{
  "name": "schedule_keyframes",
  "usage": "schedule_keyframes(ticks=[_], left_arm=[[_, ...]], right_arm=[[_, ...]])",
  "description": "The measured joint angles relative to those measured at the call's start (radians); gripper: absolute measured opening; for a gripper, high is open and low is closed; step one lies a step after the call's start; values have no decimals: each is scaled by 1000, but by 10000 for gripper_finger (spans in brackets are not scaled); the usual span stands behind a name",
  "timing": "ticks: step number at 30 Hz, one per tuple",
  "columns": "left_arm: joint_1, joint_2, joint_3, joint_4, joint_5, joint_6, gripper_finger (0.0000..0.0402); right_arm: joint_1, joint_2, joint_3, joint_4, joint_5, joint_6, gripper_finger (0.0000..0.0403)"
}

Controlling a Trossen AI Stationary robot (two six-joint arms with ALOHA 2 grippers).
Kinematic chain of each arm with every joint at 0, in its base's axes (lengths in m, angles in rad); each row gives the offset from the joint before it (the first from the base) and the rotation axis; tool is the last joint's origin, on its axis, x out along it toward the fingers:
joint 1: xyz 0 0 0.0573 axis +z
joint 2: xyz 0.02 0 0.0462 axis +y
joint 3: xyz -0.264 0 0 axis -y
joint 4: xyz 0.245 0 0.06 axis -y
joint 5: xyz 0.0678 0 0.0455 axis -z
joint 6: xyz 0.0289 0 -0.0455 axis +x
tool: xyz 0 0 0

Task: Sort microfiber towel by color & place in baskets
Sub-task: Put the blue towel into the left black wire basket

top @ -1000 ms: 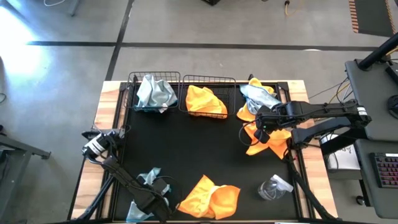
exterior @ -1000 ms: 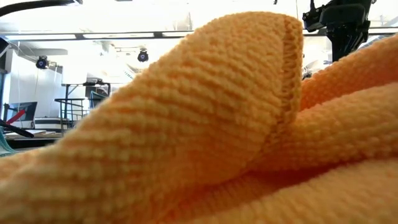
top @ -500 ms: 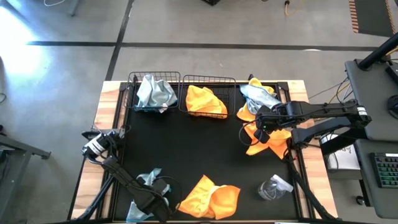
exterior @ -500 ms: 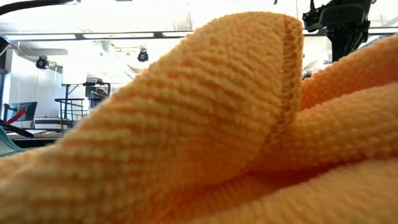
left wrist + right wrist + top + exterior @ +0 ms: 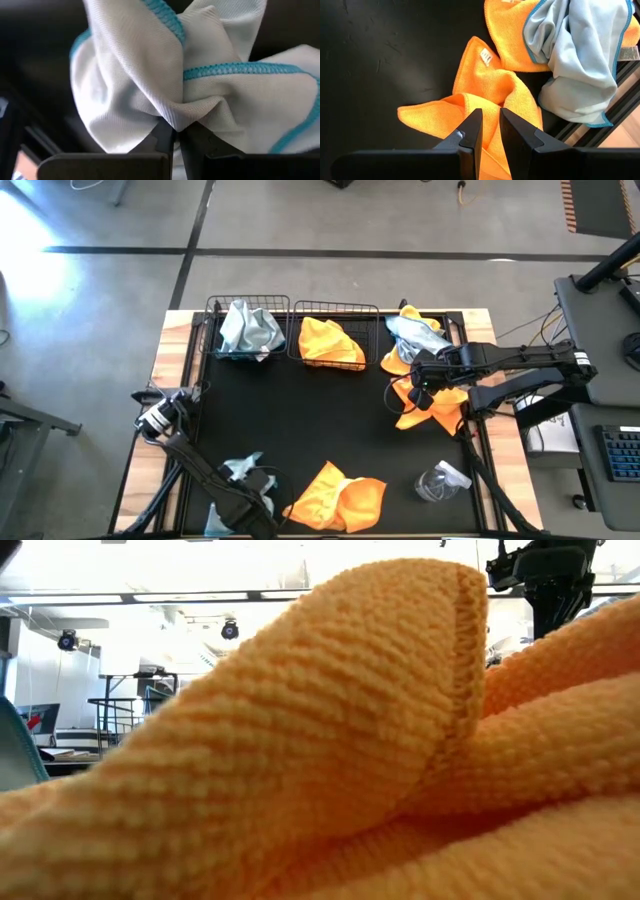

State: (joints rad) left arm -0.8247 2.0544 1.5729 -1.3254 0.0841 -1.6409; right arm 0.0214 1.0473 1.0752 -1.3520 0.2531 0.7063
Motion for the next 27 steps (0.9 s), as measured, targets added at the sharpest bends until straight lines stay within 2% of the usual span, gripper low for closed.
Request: schedule_keyframes(ticks=[16, 27], left_arm=[[0, -4, 145, -243, -13, 0, 3], [1, -8, 229, -246, -88, 20, 3]], right_arm=[[0, 0, 0, 1, 0, 0, 59], [0, 1, 0, 4, 0, 26, 59]])
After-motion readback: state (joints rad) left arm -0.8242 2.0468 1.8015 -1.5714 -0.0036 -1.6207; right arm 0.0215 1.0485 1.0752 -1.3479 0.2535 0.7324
